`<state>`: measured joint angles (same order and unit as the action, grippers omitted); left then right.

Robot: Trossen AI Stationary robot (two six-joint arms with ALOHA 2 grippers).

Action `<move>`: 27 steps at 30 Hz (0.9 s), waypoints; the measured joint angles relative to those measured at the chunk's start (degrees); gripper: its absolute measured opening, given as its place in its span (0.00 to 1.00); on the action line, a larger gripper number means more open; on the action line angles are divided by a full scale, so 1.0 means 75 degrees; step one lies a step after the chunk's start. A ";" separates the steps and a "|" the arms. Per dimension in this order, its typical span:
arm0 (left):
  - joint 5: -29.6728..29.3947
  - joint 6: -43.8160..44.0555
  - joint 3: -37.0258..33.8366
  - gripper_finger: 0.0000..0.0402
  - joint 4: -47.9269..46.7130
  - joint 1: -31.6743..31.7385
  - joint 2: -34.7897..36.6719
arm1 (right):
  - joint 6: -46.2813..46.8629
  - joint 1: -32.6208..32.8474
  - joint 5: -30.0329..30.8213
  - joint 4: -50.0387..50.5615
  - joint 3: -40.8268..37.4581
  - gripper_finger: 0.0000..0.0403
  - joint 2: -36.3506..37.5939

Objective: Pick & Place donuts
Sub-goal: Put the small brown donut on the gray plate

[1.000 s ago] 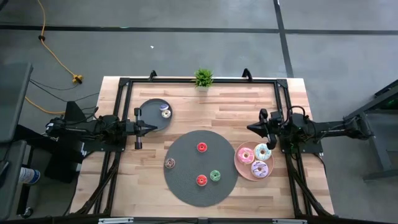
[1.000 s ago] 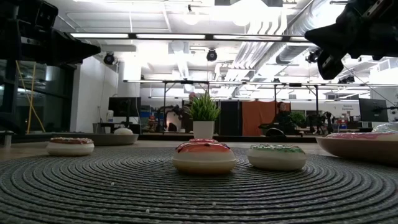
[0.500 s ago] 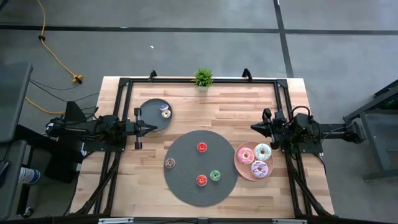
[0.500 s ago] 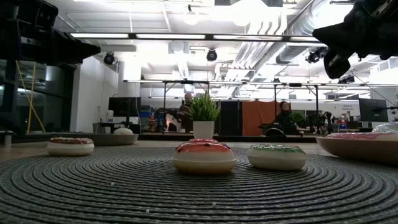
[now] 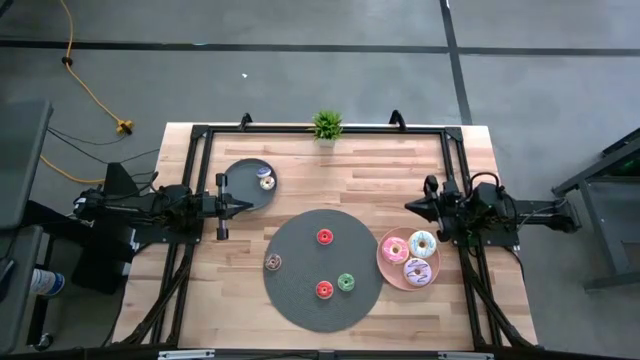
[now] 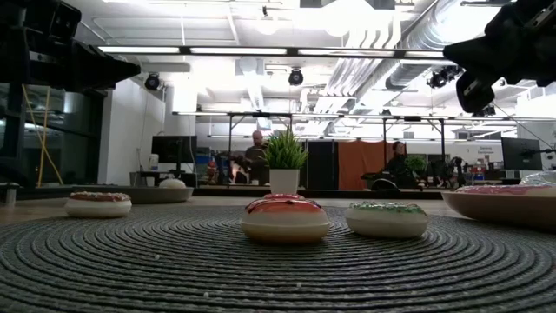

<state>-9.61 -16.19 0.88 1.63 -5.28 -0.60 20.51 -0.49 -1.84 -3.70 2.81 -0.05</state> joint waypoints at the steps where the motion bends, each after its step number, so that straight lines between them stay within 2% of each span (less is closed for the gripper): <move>1: 0.0000 0.0000 0.0000 0.00 0.0000 0.0000 -0.0003 | 0.0000 0.0000 -0.0041 0.0011 0.0000 0.00 0.0000; 7: 0.0003 0.0000 -0.0002 0.00 0.0000 0.0000 0.0000 | -0.0144 0.0000 -0.0278 0.0189 -0.0007 0.00 0.0000; 9: 0.0003 0.0000 -0.0002 0.00 -0.0003 0.0000 0.0000 | -0.0424 0.0000 -0.0405 -0.0158 -0.0223 0.00 0.0000; 18: 0.0006 0.0000 -0.0002 0.00 -0.0001 0.0000 -0.0003 | -0.0879 0.0000 -0.0262 0.0173 -0.0297 0.00 -0.0020; 27: 0.0009 0.0000 0.0000 0.00 -0.0003 0.0000 -0.0003 | -0.0436 0.0000 -0.0089 0.0269 -0.0297 0.00 -0.0047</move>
<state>-9.54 -16.19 0.88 1.61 -5.28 -0.62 17.25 -0.49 -2.51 -1.68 0.58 -0.40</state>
